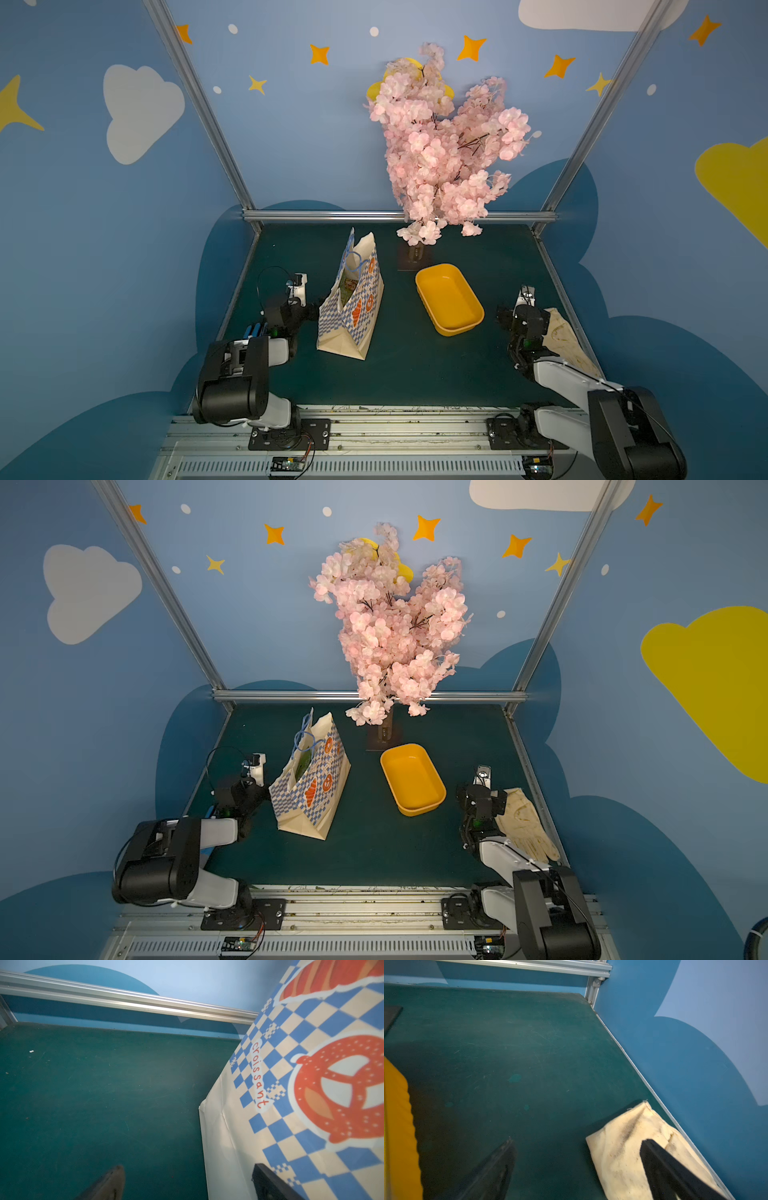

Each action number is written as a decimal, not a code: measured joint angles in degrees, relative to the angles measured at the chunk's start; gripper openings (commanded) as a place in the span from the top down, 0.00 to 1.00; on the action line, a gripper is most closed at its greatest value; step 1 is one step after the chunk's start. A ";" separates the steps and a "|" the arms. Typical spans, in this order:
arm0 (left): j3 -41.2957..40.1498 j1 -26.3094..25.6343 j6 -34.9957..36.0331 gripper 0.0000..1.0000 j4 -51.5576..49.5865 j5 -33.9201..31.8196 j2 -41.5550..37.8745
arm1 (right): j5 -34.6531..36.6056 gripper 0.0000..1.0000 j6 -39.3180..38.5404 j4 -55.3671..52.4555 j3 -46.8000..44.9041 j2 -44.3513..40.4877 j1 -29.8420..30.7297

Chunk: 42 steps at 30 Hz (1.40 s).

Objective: Place the condiment packets inside the bag
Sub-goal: Reset both arms

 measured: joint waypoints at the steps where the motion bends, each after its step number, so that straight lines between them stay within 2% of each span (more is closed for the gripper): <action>1: 0.02 -0.13 0.15 0.00 0.20 -0.07 0.00 | -1.07 0.02 -0.35 2.49 -0.26 1.64 -0.17; 7: 2.16 -1.25 1.62 0.00 -1.49 -0.02 0.74 | -7.56 0.02 -3.39 12.46 -0.44 11.82 -0.39; 13: 6.14 -3.32 3.63 0.00 -5.27 -1.31 1.64 | -10.10 0.02 -3.39 5.88 8.00 13.51 -1.95; 17: 7.91 -6.14 5.64 0.00 -7.13 -4.42 2.34 | -12.94 0.02 -2.51 2.29 12.85 14.25 -4.79; 23: 3.61 -8.15 7.32 0.00 -0.59 -7.82 3.91 | -14.56 0.02 -1.81 -1.42 12.94 14.47 -5.55; 42: 2.36 -8.24 7.87 0.00 2.91 -9.07 4.42 | -15.02 0.02 -1.68 -2.16 12.94 14.47 -5.53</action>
